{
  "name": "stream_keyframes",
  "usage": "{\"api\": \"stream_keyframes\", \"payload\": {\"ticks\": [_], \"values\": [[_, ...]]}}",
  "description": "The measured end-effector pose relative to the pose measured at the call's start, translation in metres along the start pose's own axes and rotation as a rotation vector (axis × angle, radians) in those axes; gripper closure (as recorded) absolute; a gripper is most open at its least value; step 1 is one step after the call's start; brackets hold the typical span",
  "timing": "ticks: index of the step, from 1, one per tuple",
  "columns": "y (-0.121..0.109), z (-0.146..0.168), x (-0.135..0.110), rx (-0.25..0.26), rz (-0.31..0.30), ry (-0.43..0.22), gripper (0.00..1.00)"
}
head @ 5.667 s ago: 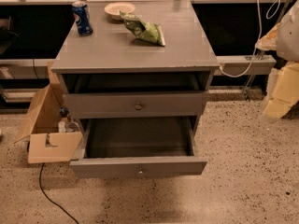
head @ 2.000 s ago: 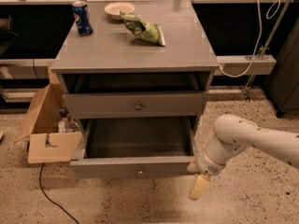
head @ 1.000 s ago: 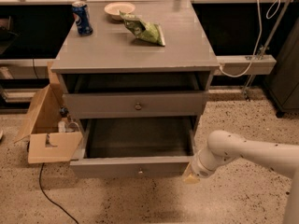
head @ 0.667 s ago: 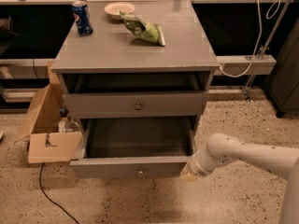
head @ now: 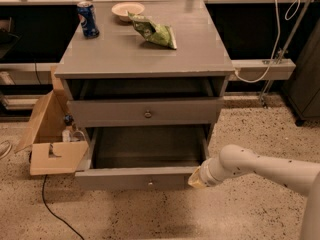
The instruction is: Close middle drawer
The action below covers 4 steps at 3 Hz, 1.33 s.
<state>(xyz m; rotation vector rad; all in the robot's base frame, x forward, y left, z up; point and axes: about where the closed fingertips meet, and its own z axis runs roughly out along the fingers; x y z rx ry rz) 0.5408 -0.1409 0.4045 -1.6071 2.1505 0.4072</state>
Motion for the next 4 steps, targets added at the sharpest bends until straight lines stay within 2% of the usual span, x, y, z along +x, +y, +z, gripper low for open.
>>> {"api": "stream_keyframes", "payload": {"ticks": [1,2,4], "values": [[0.000,0.000,0.000,0.000,0.000,0.000,1.00],[-0.005,0.006,0.001,0.012,-0.046,-0.027,1.00],[-0.022,0.017,-0.010,0.063,-0.178,-0.168,1.00]]}}
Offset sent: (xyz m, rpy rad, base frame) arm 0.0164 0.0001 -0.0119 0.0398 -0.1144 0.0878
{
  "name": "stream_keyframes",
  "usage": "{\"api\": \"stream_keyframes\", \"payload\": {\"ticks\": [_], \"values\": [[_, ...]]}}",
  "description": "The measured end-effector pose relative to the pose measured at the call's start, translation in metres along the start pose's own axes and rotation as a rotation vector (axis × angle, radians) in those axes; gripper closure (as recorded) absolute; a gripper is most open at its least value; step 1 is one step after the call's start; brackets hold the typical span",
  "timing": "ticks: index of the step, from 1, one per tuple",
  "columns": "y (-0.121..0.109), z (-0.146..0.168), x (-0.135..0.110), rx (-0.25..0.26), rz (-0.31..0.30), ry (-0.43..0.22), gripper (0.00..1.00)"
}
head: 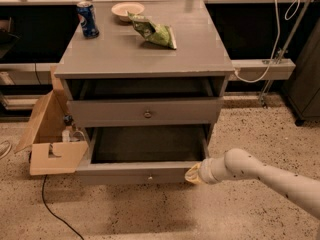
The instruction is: Close middle drawer
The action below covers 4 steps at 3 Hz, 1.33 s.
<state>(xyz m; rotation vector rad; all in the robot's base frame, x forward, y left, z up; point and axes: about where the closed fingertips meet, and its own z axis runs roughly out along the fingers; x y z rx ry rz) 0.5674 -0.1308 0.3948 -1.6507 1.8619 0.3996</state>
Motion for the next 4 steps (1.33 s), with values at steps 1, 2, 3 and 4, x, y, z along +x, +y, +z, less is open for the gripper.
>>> {"api": "stream_keyframes", "payload": {"ticks": [1,2,3,4], "values": [[-0.006,0.004,-0.004,0.016,-0.027,-0.031,1.00],[-0.019,0.013,-0.009,0.054,-0.054,-0.080,1.00],[-0.021,0.014,-0.009,0.060,-0.056,-0.087,1.00],[-0.040,0.027,-0.013,0.112,-0.054,-0.148,1.00]]}}
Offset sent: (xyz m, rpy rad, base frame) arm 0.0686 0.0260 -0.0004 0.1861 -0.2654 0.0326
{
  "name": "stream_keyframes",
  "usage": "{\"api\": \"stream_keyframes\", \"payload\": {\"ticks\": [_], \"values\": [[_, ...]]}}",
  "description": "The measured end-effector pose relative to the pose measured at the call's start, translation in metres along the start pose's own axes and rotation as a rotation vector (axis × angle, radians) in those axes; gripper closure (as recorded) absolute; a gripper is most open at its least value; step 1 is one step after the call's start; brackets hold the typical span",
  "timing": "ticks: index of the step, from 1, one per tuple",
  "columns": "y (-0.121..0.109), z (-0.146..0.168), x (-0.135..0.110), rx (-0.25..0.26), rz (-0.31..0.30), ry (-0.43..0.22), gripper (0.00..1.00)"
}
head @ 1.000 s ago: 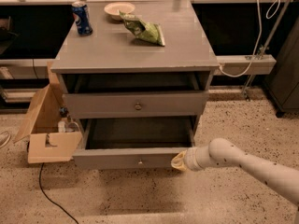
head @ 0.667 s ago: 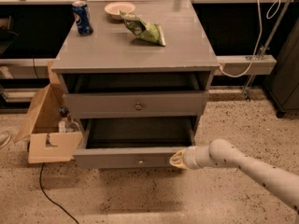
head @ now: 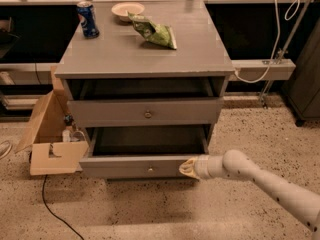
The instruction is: Close middle drawer
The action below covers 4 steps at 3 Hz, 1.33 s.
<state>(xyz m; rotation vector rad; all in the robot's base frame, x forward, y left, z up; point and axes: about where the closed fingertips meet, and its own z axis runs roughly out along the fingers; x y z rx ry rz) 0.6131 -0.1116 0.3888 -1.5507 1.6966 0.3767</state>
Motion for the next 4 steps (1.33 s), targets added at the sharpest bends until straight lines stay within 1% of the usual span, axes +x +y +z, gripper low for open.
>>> {"api": "stream_keyframes", "payload": {"ticks": [1,2,3,4], "values": [[0.001,0.000,0.000,0.001,0.000,-0.001,1.00],[-0.016,0.011,-0.001,0.031,0.011,-0.050,1.00],[-0.025,0.018,-0.002,0.047,0.016,-0.082,1.00],[-0.044,0.029,-0.004,0.064,0.021,-0.129,1.00]]}}
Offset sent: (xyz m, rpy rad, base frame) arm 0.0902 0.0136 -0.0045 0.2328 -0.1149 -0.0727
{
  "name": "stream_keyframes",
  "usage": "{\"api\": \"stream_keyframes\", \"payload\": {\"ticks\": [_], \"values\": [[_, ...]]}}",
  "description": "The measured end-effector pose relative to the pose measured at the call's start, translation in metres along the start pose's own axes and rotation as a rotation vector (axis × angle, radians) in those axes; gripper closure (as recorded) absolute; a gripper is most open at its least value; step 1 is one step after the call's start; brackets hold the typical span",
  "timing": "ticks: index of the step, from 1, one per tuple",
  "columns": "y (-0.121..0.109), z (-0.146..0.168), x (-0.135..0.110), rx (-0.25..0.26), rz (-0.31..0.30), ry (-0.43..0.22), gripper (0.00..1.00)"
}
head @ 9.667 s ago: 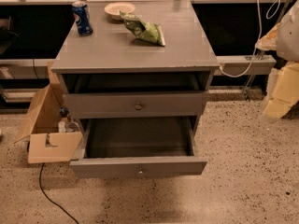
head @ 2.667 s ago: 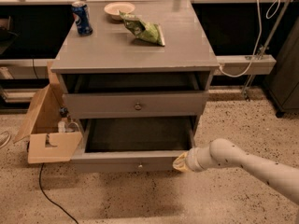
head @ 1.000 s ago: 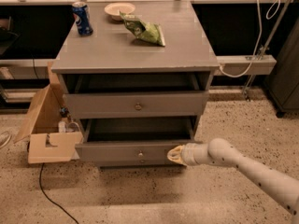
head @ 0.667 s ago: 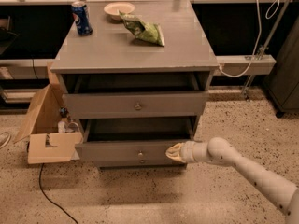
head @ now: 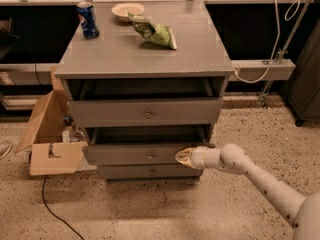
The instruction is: Close middle drawer
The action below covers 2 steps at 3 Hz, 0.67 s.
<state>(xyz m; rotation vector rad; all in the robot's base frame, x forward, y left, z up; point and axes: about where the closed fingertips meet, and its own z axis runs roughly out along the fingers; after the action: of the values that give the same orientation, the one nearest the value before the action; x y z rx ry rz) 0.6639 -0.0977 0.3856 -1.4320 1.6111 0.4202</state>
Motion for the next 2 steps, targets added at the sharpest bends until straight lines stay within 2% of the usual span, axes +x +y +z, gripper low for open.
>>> {"api": "stream_keyframes", "payload": {"ticks": [1,2], "values": [[-0.0354,-0.0138,0.0116,0.066,0.001,0.011,1.00],[-0.0354,-0.0138,0.0115,0.066,0.001,0.011,1.00]]}}
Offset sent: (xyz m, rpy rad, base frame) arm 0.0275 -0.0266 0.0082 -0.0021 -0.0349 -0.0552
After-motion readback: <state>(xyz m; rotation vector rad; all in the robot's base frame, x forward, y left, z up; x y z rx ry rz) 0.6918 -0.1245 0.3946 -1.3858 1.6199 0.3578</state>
